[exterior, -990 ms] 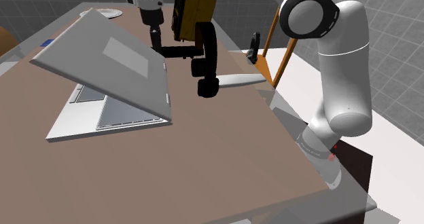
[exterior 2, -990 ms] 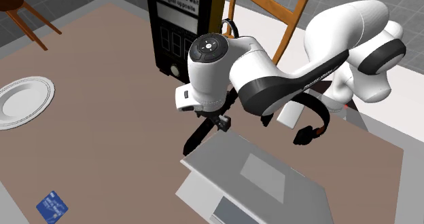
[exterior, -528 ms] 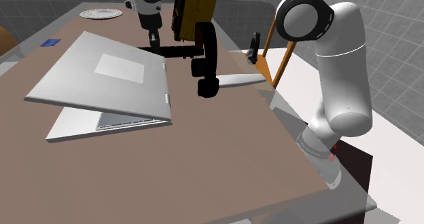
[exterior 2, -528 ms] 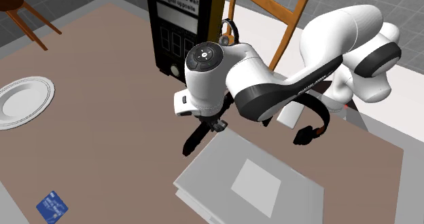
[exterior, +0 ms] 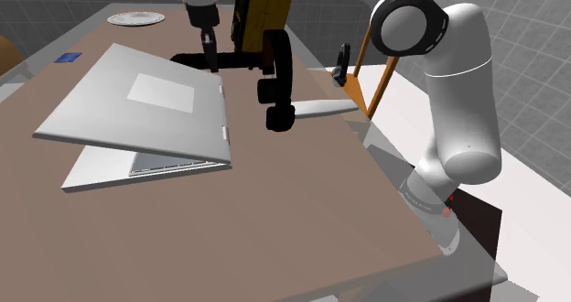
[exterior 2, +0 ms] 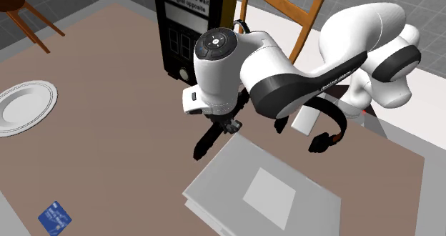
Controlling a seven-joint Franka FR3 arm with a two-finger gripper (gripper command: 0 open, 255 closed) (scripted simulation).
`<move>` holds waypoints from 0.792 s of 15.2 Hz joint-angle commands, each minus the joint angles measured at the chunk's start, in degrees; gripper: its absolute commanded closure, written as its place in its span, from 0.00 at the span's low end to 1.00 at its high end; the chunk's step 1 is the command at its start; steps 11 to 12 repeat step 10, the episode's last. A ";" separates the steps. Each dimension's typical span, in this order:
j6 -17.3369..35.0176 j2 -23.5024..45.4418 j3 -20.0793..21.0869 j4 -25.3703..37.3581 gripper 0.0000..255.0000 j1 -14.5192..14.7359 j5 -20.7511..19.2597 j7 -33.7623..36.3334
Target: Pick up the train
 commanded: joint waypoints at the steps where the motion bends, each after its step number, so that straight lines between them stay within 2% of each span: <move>1: -2.00 0.74 -0.01 2.74 1.00 0.17 -0.06 -0.07; 5: -6.84 3.26 -0.10 10.11 1.00 0.63 -0.29 -0.29; 8: -11.69 6.67 -0.26 18.39 1.00 1.21 -0.57 -0.56; 12: -12.02 6.94 -0.28 18.98 1.00 1.25 -0.59 -0.59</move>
